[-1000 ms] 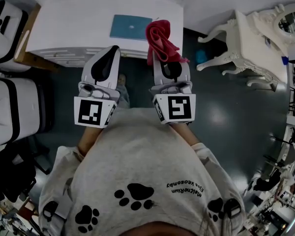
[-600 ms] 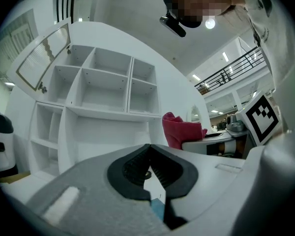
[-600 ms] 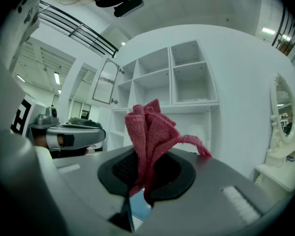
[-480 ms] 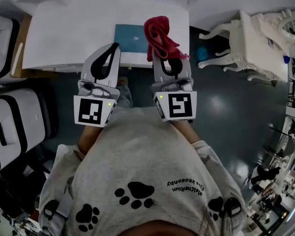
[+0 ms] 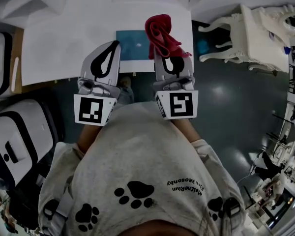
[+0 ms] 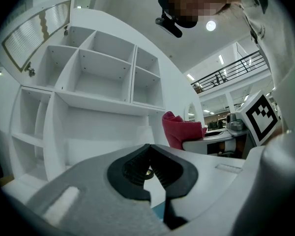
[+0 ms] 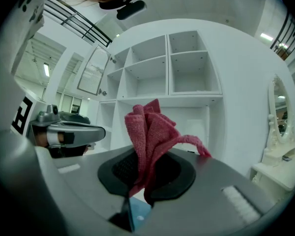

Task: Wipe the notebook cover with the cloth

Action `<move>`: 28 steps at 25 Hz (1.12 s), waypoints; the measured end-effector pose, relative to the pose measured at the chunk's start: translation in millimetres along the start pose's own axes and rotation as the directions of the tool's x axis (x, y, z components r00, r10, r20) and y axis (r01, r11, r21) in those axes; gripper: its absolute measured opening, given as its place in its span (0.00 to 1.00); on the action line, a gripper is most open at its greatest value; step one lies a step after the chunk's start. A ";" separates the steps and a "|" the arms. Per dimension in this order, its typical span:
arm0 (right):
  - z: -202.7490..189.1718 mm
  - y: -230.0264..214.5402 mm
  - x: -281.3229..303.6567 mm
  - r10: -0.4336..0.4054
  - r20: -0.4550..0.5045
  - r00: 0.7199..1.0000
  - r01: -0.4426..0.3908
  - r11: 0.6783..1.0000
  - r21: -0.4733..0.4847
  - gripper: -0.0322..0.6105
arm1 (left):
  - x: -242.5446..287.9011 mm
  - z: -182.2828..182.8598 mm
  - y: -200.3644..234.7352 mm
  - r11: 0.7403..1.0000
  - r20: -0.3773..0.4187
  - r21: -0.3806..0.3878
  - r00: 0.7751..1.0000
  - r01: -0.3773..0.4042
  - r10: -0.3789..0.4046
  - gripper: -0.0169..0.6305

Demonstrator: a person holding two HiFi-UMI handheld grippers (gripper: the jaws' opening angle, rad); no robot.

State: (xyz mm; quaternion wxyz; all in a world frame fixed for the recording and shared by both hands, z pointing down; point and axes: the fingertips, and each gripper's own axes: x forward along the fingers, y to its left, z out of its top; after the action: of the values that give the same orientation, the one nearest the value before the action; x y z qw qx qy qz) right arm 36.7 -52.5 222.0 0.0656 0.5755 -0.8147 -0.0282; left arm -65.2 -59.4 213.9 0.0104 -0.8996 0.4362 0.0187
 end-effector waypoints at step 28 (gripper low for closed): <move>-34.5 -1.9 76.9 0.206 -0.096 0.974 -0.211 0.976 -0.048 0.13 | 49.7 -57.1 20.1 0.999 -0.099 -0.030 0.994 -0.042 0.039 0.02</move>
State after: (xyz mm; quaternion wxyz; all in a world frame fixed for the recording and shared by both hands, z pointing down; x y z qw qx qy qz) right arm 17.9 -124.5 261.6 0.1216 0.4854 -0.8656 -0.0185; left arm -48.8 -112.8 268.7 -0.0258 -0.8904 0.4541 -0.0186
